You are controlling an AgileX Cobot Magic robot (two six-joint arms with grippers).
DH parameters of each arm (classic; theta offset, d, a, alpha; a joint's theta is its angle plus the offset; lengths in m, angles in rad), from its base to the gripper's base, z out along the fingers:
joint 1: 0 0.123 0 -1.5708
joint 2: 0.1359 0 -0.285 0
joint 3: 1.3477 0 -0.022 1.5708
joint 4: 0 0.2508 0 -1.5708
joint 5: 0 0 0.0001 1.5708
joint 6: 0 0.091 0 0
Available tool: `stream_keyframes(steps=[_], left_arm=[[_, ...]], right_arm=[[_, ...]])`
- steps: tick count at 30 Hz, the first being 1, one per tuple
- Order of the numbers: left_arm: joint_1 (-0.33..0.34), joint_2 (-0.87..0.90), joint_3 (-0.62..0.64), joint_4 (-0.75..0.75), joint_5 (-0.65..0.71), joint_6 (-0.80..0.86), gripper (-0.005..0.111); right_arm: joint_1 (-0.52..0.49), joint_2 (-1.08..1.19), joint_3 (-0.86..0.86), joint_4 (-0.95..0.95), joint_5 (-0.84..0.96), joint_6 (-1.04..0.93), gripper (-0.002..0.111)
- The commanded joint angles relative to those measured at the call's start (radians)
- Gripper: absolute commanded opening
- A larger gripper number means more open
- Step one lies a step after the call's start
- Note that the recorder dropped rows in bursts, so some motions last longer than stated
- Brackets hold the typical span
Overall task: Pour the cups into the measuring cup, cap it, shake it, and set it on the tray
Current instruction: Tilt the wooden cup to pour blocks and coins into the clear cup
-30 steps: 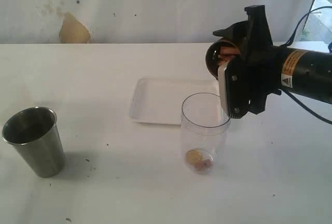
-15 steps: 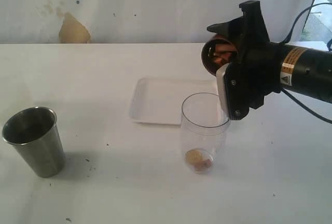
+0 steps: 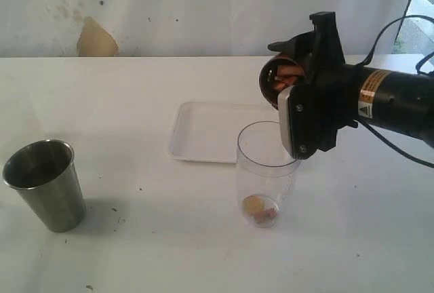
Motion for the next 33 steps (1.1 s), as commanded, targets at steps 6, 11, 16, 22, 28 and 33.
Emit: stream_keyframes(steps=[6, 11, 16, 22, 28, 33], left_arm=[[-0.003, -0.003, -0.002, 0.003, -0.005, 0.002, 0.052], [-0.003, -0.003, -0.002, 0.003, -0.005, 0.002, 0.052], [-0.003, -0.003, -0.002, 0.003, -0.005, 0.002, 0.052], [-0.003, -0.003, -0.002, 0.003, -0.005, 0.002, 0.052], [-0.003, -0.003, -0.002, 0.003, -0.005, 0.002, 0.052], [-0.003, -0.003, -0.002, 0.003, -0.005, 0.002, 0.052]], right_arm=[[-0.001, 0.020, -0.011, 0.005, -0.030, -0.002, 0.000], [-0.001, 0.020, -0.010, 0.005, -0.038, -0.029, 0.000], [-0.001, 0.020, -0.010, 0.005, -0.046, -0.009, 0.000], [-0.001, 0.020, -0.010, 0.005, -0.038, -0.010, 0.000], [-0.001, 0.020, -0.010, 0.005, -0.034, -0.010, 0.000], [-0.001, 0.020, -0.010, 0.005, -0.037, -0.010, 0.000]])
